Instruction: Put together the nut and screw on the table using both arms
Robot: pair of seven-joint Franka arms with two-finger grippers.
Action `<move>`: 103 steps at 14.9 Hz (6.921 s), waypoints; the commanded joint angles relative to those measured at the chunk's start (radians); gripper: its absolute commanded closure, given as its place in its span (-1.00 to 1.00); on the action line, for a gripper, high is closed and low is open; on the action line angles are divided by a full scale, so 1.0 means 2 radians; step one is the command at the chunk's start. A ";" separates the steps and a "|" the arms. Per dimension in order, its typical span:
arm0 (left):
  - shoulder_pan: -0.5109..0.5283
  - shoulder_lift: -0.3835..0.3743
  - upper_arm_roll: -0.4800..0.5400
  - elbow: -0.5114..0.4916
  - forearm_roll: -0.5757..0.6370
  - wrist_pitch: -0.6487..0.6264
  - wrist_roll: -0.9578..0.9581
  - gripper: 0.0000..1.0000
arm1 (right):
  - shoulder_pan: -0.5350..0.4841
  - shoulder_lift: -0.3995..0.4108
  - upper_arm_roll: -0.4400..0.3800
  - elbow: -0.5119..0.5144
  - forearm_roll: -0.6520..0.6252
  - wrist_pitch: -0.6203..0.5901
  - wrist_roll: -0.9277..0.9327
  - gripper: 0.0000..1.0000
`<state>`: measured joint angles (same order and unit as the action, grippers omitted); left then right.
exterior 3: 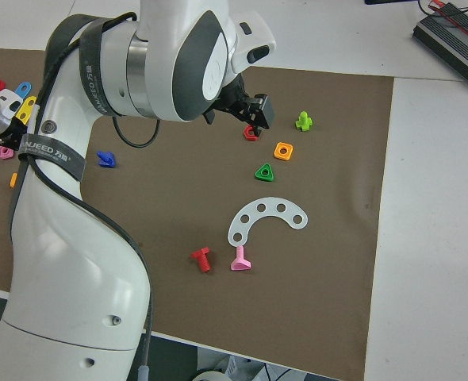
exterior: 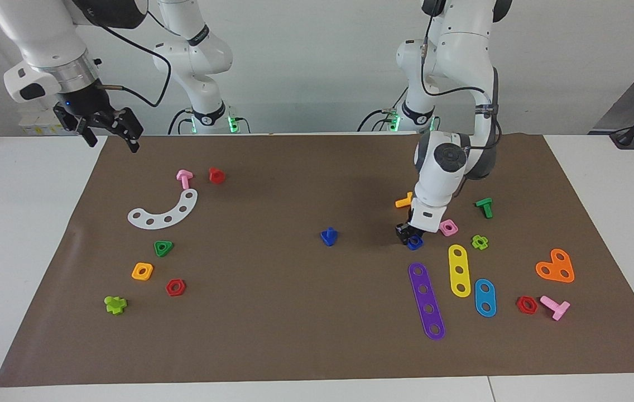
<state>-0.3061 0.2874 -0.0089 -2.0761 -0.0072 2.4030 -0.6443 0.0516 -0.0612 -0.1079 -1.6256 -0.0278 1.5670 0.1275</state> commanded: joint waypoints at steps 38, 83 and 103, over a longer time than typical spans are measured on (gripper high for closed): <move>-0.188 0.073 0.005 0.192 -0.009 -0.120 -0.013 1.00 | -0.007 -0.004 0.015 0.000 0.003 -0.014 -0.002 -1.00; 0.029 -0.124 0.013 0.214 0.016 -0.379 0.230 -0.67 | -0.007 -0.004 0.015 0.000 0.003 -0.014 -0.001 -1.00; 0.098 -0.182 0.009 0.194 0.002 -0.388 0.320 -1.00 | -0.007 -0.004 0.015 -0.001 0.004 -0.012 -0.002 -1.00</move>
<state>-0.1217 -0.0674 0.0096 -1.6811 0.0092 1.6187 -0.0027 0.0479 -0.0612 -0.0879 -1.6255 -0.0277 1.5545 0.1275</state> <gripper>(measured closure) 0.000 0.000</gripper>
